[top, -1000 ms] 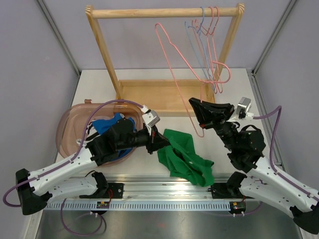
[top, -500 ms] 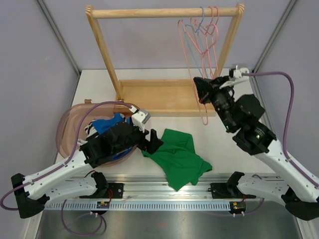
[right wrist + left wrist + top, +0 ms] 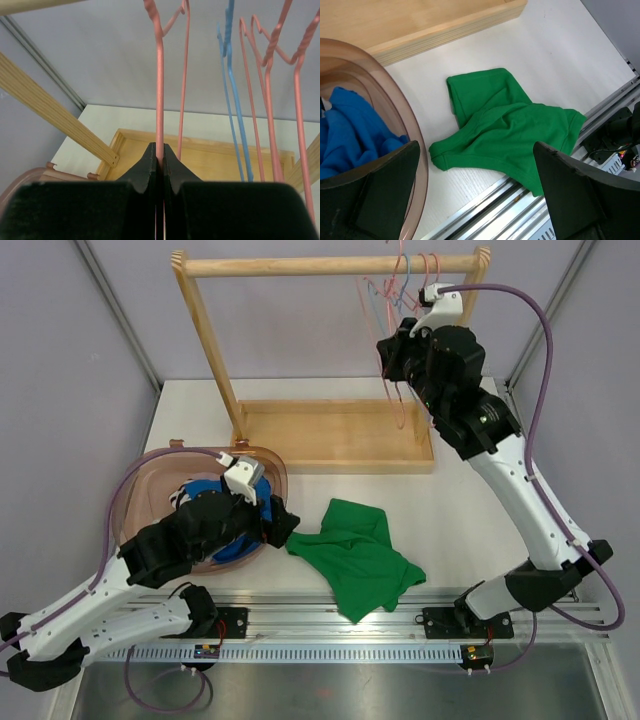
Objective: Remove the tank top from the hanger
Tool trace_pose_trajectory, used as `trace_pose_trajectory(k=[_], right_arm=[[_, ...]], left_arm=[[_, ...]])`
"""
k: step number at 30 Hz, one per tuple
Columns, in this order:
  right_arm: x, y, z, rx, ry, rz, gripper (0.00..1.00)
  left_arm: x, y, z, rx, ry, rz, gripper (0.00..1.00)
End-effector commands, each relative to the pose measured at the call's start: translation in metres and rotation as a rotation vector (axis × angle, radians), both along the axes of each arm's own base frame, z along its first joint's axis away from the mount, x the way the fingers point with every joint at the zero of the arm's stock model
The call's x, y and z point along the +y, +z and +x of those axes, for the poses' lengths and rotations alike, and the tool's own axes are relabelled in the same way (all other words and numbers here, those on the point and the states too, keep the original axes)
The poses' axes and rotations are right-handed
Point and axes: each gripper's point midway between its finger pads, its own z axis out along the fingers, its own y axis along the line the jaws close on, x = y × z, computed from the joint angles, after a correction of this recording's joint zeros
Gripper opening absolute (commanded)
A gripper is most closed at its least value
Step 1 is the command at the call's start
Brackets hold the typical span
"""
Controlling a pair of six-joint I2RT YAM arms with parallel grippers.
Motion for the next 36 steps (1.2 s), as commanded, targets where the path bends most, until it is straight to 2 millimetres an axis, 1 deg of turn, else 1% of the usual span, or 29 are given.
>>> trace_pose_trajectory(k=[1, 2, 3, 5, 8, 10, 13, 14, 15, 16, 17, 19, 21, 24, 25, 26, 27, 28, 29, 31, 32, 34, 35, 36], right_arm=[[-0.009, 0.017, 0.016, -0.002, 0.001, 0.019, 0.0], [-0.007, 0.014, 0.023, 0.013, 0.0, 0.017, 0.0], [-0.01, 0.011, 0.028, 0.022, -0.003, 0.014, 0.0], [-0.009, 0.007, 0.035, 0.038, -0.009, 0.015, 0.0], [-0.007, 0.002, 0.037, 0.052, -0.003, 0.024, 0.0], [-0.012, -0.001, 0.04, 0.062, -0.018, 0.03, 0.0], [-0.014, -0.006, 0.043, 0.078, -0.02, 0.036, 0.08], [-0.014, -0.007, 0.043, 0.083, -0.015, 0.032, 0.12], [-0.014, -0.006, 0.042, 0.081, -0.014, 0.035, 0.23], [-0.014, -0.005, 0.041, 0.08, -0.009, 0.036, 0.28], [-0.015, -0.002, 0.037, 0.076, -0.004, 0.042, 0.3], [-0.013, 0.002, 0.033, 0.07, 0.014, 0.05, 0.38], [-0.014, 0.008, 0.027, 0.062, 0.027, 0.059, 0.42], [-0.017, 0.018, 0.013, 0.049, 0.047, 0.074, 0.51], [-0.014, 0.021, 0.007, 0.047, 0.076, 0.077, 0.67], [-0.017, 0.027, -0.003, 0.035, 0.091, 0.087, 0.77], [-0.018, 0.031, -0.009, 0.027, 0.1, 0.09, 0.83], [-0.017, 0.035, -0.015, 0.018, 0.124, 0.094, 0.92], [-0.021, 0.042, -0.027, -0.003, 0.139, 0.092, 0.99], [-0.024, 0.05, -0.04, -0.028, 0.158, 0.084, 0.99], [-0.03, 0.055, -0.051, -0.038, 0.16, 0.083, 0.99], [-0.037, 0.056, -0.062, -0.046, 0.159, 0.068, 1.0], [-0.043, 0.059, -0.074, -0.059, 0.158, 0.069, 0.99], [-0.046, 0.058, -0.079, -0.061, 0.16, 0.068, 0.99]], left_arm=[[0.013, 0.017, 0.0, -0.023, 0.048, -0.029, 0.99], [0.014, 0.016, -0.001, -0.021, 0.045, -0.027, 0.99], [0.014, 0.017, -0.001, -0.022, 0.048, -0.028, 0.99], [0.017, 0.016, -0.001, -0.023, 0.051, -0.022, 0.99], [0.017, 0.016, -0.001, -0.021, 0.054, -0.022, 0.99], [0.016, 0.016, -0.001, -0.021, 0.05, -0.022, 0.99], [0.013, 0.016, -0.002, -0.016, 0.04, -0.019, 0.99], [0.012, 0.015, -0.002, -0.014, 0.038, -0.019, 0.99], [0.011, 0.015, -0.002, -0.013, 0.034, -0.017, 0.99], [0.012, 0.015, -0.002, -0.013, 0.036, -0.017, 0.99], [0.011, 0.015, -0.002, -0.014, 0.036, -0.02, 0.99], [0.01, 0.015, 0.0, -0.012, 0.038, -0.019, 0.99], [0.008, 0.016, 0.001, -0.009, 0.042, -0.018, 0.99], [0.0, 0.01, 0.005, 0.009, 0.041, -0.011, 0.99], [-0.006, 0.004, 0.006, 0.022, 0.033, 0.002, 0.99], [-0.014, 0.005, 0.006, 0.022, 0.014, -0.018, 0.99], [-0.02, 0.002, 0.006, 0.031, 0.003, -0.018, 0.99], [-0.026, -0.005, 0.006, 0.04, -0.011, -0.012, 0.99], [-0.036, -0.011, 0.008, 0.053, -0.023, -0.006, 0.99], [-0.049, -0.021, 0.007, 0.067, -0.056, 0.006, 0.99], [-0.061, -0.028, 0.008, 0.076, -0.081, 0.01, 0.99], [-0.075, -0.035, 0.005, 0.091, -0.117, 0.021, 0.99], [-0.084, -0.041, 0.006, 0.094, -0.131, 0.032, 0.99], [-0.091, -0.046, 0.006, 0.101, -0.145, 0.041, 0.99]])
